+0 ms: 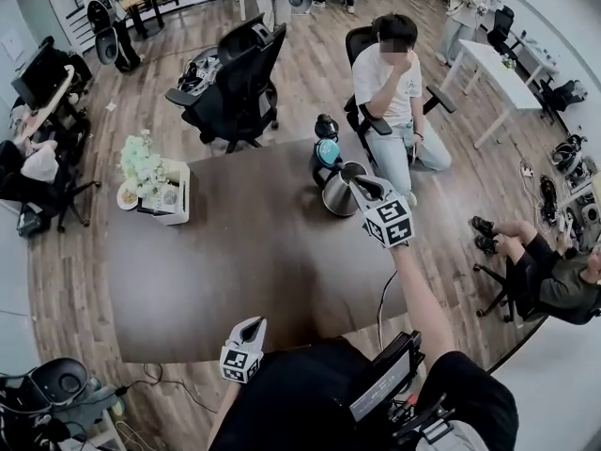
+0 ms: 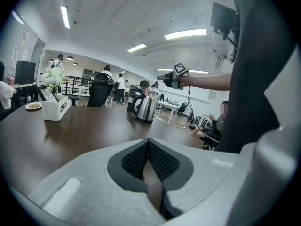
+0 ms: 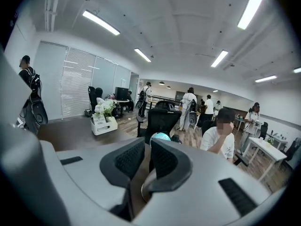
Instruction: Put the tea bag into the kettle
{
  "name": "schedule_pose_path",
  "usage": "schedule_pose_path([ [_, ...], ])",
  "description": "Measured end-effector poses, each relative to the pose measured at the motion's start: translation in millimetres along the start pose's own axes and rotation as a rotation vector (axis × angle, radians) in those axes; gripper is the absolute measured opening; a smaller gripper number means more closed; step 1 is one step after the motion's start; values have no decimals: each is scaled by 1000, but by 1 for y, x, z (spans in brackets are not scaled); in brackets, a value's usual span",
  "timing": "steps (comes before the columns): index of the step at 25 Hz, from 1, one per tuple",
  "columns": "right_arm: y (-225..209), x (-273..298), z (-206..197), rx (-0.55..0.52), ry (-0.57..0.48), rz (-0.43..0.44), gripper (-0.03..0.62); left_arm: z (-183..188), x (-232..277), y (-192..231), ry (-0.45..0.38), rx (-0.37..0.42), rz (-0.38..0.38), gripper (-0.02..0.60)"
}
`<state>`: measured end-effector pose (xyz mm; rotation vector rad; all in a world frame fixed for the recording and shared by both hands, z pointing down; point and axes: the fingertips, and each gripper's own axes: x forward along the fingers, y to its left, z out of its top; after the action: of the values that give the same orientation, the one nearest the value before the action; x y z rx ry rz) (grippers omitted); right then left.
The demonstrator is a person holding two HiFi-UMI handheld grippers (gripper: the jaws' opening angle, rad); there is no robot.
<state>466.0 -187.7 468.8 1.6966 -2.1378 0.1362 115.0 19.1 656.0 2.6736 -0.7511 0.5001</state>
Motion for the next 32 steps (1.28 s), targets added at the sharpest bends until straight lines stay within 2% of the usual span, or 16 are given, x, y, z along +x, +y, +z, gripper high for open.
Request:
schedule_pose_path([
  [9, 33, -43, 5, 71, -77, -90, 41, 7, -13, 21, 31, 70, -99, 5],
  [16, 73, -69, 0, 100, -121, -128, 34, 21, -15, 39, 12, 99, -143, 5],
  [27, 156, -112, 3, 115, -232, -158, 23, 32, -38, 49, -15, 150, -229, 5],
  [32, 196, -126, -9, 135, -232, -161, 18, 35, -46, 52, -21, 180, -268, 5],
])
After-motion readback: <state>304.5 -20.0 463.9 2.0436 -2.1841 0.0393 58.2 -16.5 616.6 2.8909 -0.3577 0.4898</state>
